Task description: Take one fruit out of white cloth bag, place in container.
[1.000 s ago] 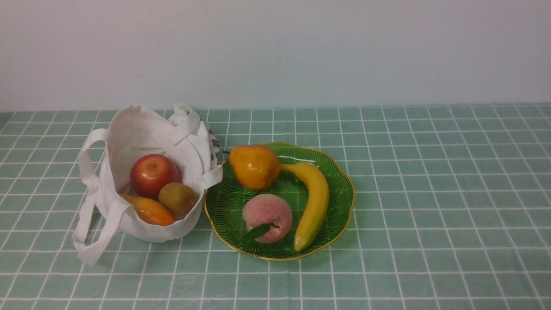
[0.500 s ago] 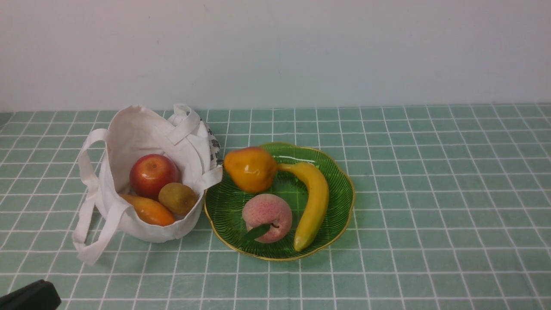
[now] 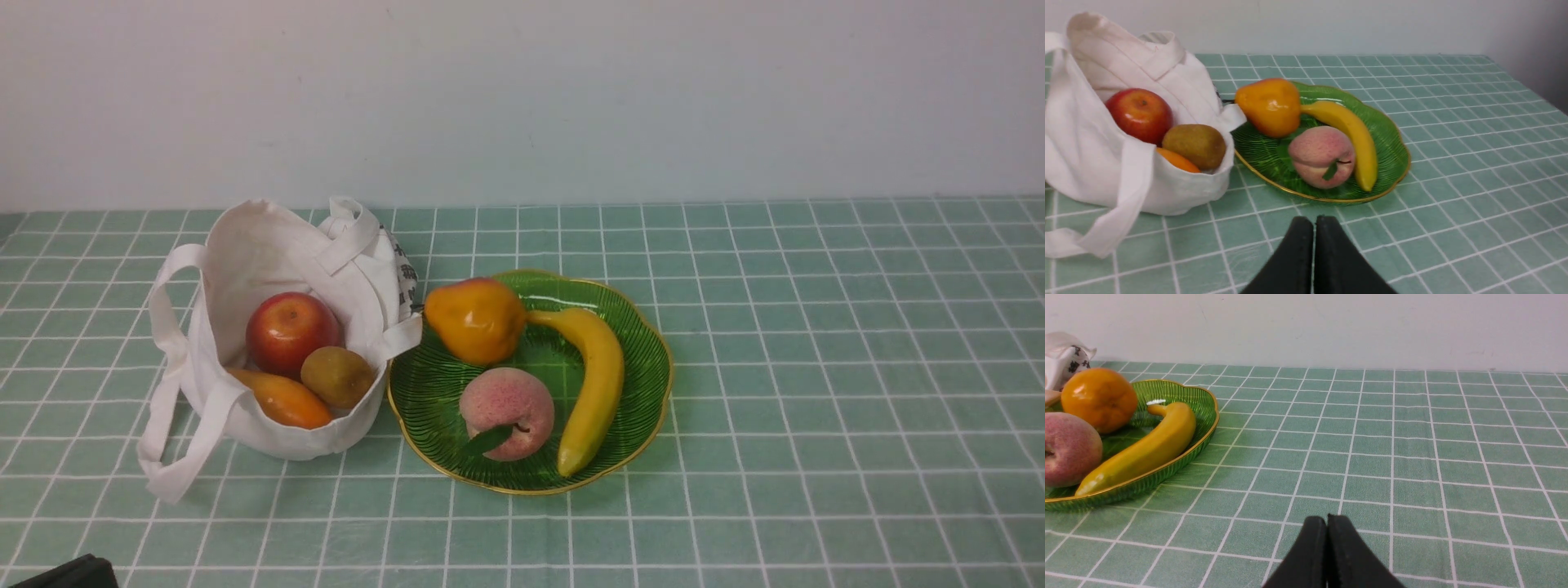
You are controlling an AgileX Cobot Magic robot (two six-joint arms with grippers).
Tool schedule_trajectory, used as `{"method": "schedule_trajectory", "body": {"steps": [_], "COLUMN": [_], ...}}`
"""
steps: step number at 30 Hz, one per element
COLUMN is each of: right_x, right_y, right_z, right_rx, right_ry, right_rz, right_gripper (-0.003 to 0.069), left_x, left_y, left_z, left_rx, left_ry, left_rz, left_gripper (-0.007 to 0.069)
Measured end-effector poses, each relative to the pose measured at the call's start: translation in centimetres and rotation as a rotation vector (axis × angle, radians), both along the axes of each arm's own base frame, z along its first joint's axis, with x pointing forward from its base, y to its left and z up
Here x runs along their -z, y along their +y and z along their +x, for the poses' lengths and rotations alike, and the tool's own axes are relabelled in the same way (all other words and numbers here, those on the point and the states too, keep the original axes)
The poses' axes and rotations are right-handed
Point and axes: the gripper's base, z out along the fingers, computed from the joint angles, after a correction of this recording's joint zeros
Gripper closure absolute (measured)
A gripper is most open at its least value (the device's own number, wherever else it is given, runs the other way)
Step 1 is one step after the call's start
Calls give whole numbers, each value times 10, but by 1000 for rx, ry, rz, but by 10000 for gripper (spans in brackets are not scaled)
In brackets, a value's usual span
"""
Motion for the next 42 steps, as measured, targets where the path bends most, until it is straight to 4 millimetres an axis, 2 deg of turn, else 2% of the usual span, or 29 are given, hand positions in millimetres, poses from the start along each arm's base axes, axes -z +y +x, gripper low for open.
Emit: {"method": "schedule_trajectory", "body": {"steps": [4,12,14,15,17,24,42], "right_x": [0,0,0,0,0,0,0], "right_y": [0,0,0,0,0,0,0], "right_z": [0,0,0,0,0,0,0], "right_rx": [0,0,0,0,0,0,0], "right_ry": [0,0,0,0,0,0,0], "right_rz": [0,0,0,0,0,0,0], "right_gripper": [674,674,674,674,674,674,674], "left_x": [13,48,61,75,85,90,91], "left_y": [4,8,11,14,17,19,19], "left_z": [7,22,24,24,23,17,17], "left_rx": [-38,-181,-224,-273,-302,-324,-324], "left_ry": [-33,-124,-100,-64,-39,-20,-17], "left_rz": [104,123,146,164,172,177,177], "left_gripper": [632,632,632,632,632,632,632]}}
